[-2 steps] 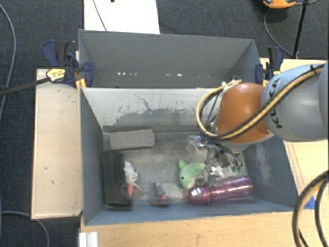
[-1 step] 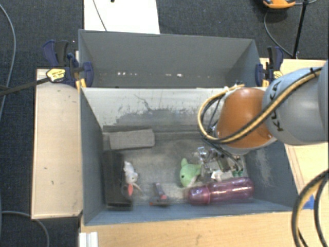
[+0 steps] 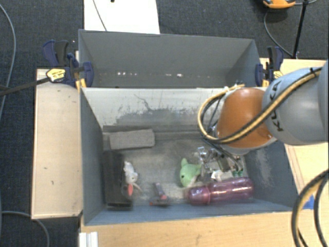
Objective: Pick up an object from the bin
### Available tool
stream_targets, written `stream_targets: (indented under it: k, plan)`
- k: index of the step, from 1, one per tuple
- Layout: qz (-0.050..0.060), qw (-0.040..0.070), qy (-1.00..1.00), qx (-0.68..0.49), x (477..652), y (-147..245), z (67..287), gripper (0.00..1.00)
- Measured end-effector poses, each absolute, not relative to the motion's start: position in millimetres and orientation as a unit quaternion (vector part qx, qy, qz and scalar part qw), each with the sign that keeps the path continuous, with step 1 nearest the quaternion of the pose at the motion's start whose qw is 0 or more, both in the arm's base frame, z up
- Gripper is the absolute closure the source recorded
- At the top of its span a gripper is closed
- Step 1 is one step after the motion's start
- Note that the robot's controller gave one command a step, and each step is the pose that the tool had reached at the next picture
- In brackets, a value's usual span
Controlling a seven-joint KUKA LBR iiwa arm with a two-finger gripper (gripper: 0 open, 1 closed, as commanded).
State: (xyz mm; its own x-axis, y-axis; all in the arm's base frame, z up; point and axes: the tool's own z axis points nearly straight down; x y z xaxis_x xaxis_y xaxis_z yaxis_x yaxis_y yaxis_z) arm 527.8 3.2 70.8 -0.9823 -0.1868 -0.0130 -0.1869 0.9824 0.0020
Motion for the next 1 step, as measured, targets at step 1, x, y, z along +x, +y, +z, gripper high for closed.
stream_targets:
  k: [1]
  plan:
    - [0.002, 0.008, 0.992, -0.128, 531.1, 7.1, 134.8, 1.0]
